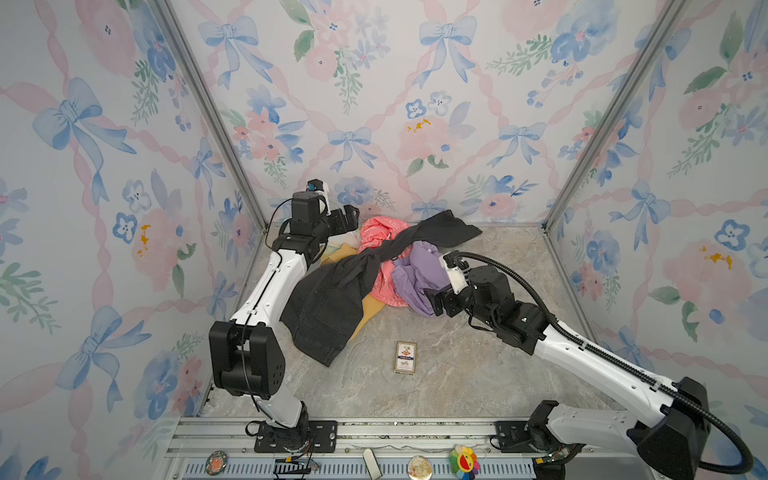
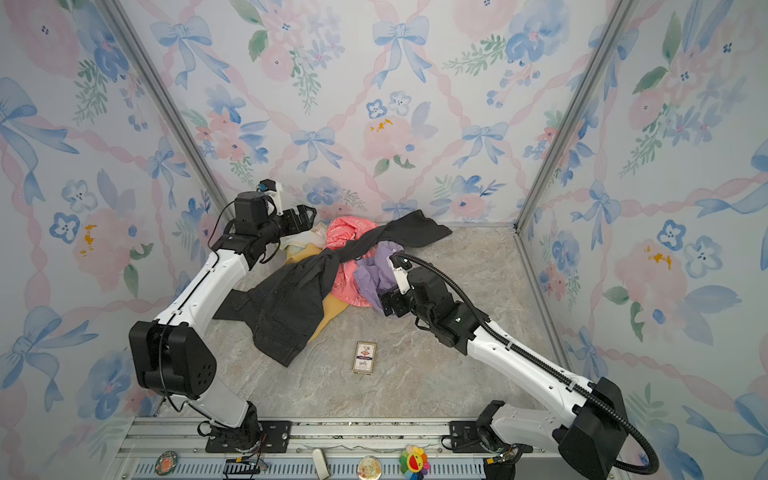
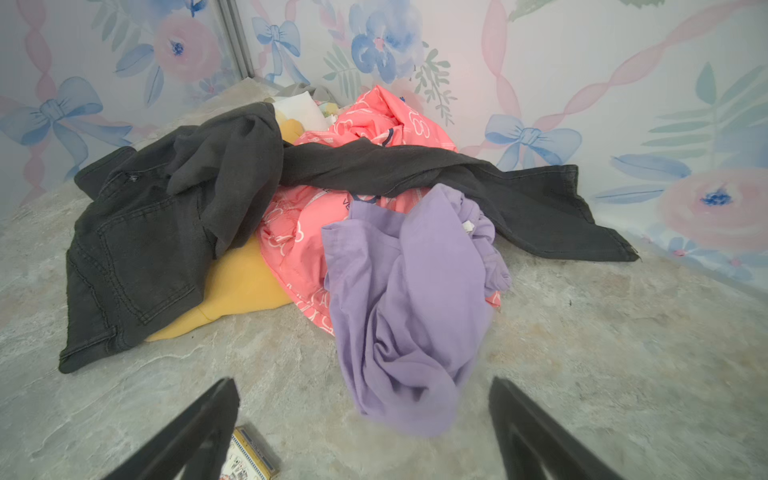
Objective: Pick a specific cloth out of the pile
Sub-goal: 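Reach the left gripper to the pink garment while the right arm moves toward the pile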
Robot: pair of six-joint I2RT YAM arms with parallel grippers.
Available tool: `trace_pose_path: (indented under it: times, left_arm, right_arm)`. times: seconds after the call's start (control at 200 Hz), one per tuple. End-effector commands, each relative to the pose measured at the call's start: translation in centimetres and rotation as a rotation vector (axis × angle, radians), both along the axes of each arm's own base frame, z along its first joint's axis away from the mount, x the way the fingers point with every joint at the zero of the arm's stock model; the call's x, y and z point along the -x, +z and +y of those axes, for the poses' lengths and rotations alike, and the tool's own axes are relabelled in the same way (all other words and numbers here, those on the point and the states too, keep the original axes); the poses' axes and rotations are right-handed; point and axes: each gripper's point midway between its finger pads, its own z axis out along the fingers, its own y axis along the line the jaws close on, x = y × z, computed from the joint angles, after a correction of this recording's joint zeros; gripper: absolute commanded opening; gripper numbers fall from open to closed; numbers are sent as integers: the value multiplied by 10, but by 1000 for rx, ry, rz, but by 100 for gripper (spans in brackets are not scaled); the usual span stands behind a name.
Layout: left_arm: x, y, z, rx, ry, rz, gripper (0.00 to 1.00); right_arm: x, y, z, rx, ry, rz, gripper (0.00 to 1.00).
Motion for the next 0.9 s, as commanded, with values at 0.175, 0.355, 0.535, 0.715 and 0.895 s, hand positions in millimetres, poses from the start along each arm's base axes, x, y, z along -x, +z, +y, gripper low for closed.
trace_pose_path:
  times: [0.175, 0.355, 0.535, 0.715, 0.895]
  left_arm:
    - [-23, -57, -63, -67, -141, 210, 98]
    - [-50, -80, -86, -97, -127, 257, 98]
    - [-73, -111, -84, -205, -67, 328, 96]
    - [-82, -122, -71, -140, -36, 368, 93]
    - [-81, -130, -78, -119, -69, 388, 89]
  right_arm:
    - [22, -20, -17, 80, 14, 15, 97]
    - [33, -27, -32, 64, -17, 23, 97]
    - [39, -32, -37, 34, -43, 46, 97]
    - [44, -41, -32, 40, -29, 66, 97]
    - [43, -48, -31, 61, -31, 79, 97]
